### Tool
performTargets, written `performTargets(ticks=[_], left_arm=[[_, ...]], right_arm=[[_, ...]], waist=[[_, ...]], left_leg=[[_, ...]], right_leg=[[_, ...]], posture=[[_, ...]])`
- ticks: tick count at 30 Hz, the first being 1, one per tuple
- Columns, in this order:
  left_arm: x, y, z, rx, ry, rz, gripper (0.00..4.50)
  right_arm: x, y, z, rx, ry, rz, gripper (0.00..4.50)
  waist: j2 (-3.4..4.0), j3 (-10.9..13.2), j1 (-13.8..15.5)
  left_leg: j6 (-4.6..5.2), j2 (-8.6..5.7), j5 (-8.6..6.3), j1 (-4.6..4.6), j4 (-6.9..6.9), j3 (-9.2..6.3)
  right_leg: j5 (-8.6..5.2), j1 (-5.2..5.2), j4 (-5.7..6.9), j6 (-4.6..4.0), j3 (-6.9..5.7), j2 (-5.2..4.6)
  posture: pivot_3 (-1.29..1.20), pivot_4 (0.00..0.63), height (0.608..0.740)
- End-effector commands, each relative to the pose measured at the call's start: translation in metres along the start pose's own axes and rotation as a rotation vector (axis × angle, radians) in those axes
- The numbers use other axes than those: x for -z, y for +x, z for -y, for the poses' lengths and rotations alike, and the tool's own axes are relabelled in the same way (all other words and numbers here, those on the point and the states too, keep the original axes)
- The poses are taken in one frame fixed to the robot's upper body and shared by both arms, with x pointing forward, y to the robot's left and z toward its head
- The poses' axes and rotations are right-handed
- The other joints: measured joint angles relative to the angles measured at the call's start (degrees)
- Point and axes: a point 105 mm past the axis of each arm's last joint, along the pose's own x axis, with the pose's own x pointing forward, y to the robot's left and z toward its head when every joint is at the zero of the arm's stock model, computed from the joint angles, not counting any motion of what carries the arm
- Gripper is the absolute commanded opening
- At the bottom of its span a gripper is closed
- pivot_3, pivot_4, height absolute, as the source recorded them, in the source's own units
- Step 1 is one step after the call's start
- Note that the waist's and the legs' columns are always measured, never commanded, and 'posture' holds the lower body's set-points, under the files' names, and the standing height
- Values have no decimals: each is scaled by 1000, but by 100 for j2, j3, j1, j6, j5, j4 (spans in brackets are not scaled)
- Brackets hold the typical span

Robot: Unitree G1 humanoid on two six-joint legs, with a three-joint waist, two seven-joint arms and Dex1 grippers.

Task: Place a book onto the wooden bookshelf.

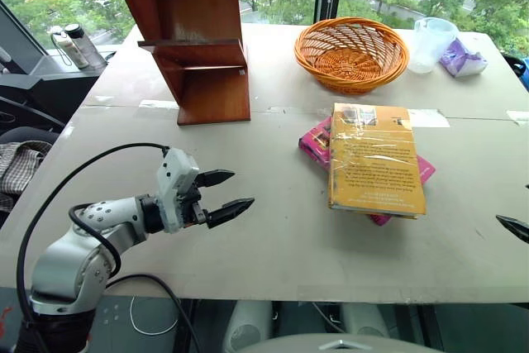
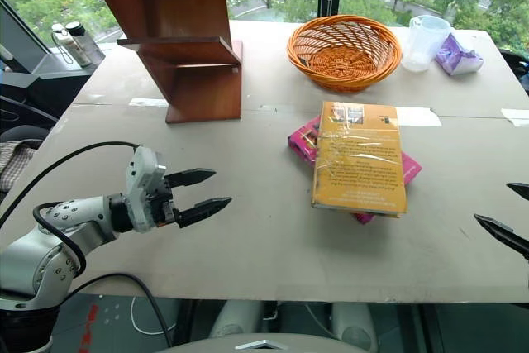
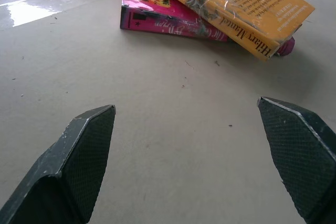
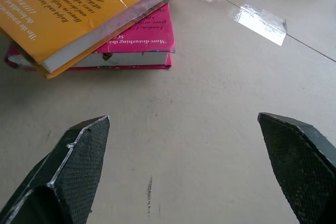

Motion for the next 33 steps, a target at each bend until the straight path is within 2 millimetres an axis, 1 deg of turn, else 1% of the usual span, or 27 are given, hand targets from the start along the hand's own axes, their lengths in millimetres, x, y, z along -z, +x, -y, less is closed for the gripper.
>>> performTargets(ticks=[1,3,4,6,8,10,11,12,13,15,17,18,20,21,24,26,30,33], left_arm=[[-21,2,1,15,51,51,4459],[-40,11,4,51,72,107,4459],[-46,13,6,64,78,120,4459],[-56,15,9,96,106,147,4459],[-62,17,12,118,131,154,4459],[-66,19,21,175,188,141,4459],[-67,19,26,203,210,134,4500],[-68,19,30,224,226,127,4500],[-69,20,33,236,234,123,4500],[-69,20,36,247,247,120,4500],[-70,22,39,249,254,124,4500],[-70,23,41,249,253,127,4500],[-69,23,42,249,256,129,4500],[-68,23,44,250,257,129,4500],[-65,25,48,249,259,129,4500],[-64,26,48,245,258,132,4500],[-60,25,46,233,247,127,4500],[-55,23,42,215,240,114,4500]], right_arm=[[-17,6,5,28,-56,53,4500],[-37,27,5,65,-85,97,4500],[-43,34,5,78,-95,102,4500],[-48,46,2,82,-138,10,4500],[-51,53,3,105,-165,-38,4500],[-55,66,4,85,-89,-73,4500],[-58,74,7,92,-39,-86,3975],[-63,82,6,82,-20,-92,3794],[-66,87,7,80,-13,-95,3390],[-72,102,3,73,-31,-123,2364],[-78,116,-1,62,-44,-151,1551],[-79,121,-2,62,-39,-169,1141],[-79,130,-5,52,-71,-207,132],[-78,133,-5,52,-98,-229,21],[-72,141,-3,56,-182,-298,21],[-70,144,-4,42,-205,-315,21],[-71,156,-18,-18,-218,-313,21],[-79,167,-30,-54,-211,-272,21]], waist=[[-1,0,0],[-2,3,-3],[0,2,-7],[9,-3,-11],[13,-6,-1],[12,-5,-1],[9,-3,-17],[7,-2,-16],[3,0,-22],[3,1,-10],[3,1,-4],[3,1,-6],[2,2,1],[2,2,3],[2,2,10],[2,2,1],[1,2,-28],[1,2,-38]], left_leg=[[0,0,0,0,0,0],[0,0,0,2,1,-1],[0,0,0,1,3,-1],[1,0,1,10,3,4],[1,-1,1,10,2,9],[1,-1,1,-1,1,8],[0,-2,2,-3,1,10],[0,-4,2,-5,2,17],[1,-4,2,-6,2,18],[2,-5,2,-4,1,17],[2,-4,2,-5,1,15],[2,-5,2,-6,1,15],[2,-5,2,-10,2,15],[2,-5,2,-10,2,14],[2,-7,2,-13,2,15],[3,-8,2,-14,2,18],[3,-5,2,-8,2,19],[3,0,2,-4,2,18]], right_leg=[[0,0,0,0,0,0],[0,1,1,1,-4,1],[2,-1,2,0,-7,1],[6,2,6,-4,-6,1],[6,1,7,-6,-5,2],[4,-5,4,-6,-9,9],[4,-6,2,-5,-11,15],[5,-9,1,-5,-5,27],[5,-10,0,-5,-5,27],[5,-9,0,-5,-5,28],[5,-12,0,-5,-6,30],[5,-13,1,-5,-6,30],[5,-15,1,-5,-6,29],[5,-14,1,-5,-8,29],[4,-14,-1,-4,-9,29],[4,-14,-3,-3,-9,29],[5,-14,1,-2,-5,36],[5,-14,4,-2,-2,46]], posture=[[0,150,733],[0,150,733],[0,150,733],[0,150,733],[0,150,733],[0,150,733],[0,150,733],[0,150,733],[0,150,733],[0,150,733],[0,150,733],[0,150,733],[0,150,733],[0,150,733],[0,150,733],[0,150,733],[0,150,733],[0,150,733]])
